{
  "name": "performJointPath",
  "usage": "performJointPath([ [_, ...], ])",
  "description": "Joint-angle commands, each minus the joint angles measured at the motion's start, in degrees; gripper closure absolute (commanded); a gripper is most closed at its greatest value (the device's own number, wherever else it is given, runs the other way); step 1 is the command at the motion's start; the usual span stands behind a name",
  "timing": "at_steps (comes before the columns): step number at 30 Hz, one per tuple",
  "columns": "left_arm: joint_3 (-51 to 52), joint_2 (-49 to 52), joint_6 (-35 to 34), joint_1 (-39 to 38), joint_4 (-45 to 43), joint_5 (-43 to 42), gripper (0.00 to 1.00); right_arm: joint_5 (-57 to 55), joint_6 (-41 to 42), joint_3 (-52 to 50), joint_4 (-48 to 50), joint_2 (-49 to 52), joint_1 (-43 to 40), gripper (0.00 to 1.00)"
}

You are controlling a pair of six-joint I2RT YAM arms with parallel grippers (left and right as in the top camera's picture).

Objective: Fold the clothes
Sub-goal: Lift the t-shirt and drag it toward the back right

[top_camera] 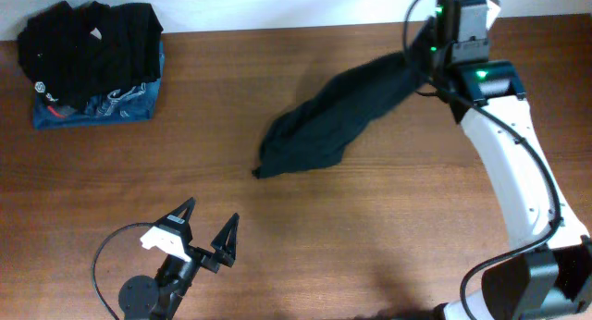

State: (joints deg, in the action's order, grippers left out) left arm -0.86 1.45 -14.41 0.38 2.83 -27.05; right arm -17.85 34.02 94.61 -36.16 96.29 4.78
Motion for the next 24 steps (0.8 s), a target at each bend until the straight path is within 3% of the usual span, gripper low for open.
performJointPath([
  [1,0.28,0.22,-0.35,-0.35,0.17,-1.05,0.01,-4.26,-0.52,0.96,-2.21,1.01,-2.78,0.96],
  [7,0.28,0.22,-0.35,-0.33,0.17,-1.05,0.01,-4.0,2.38,0.92,-4.94,2.8,-4.94,0.96],
  [21,0.28,0.22,1.16,-0.33,-0.11,2.84,0.01,11.93,2.38,0.94,-7.91,2.84,-5.16,0.96],
  [24,0.28,0.24,1.16,-0.35,-4.2,-3.78,0.01,21.77,-0.07,1.01,-7.82,2.12,-5.01,0.96],
])
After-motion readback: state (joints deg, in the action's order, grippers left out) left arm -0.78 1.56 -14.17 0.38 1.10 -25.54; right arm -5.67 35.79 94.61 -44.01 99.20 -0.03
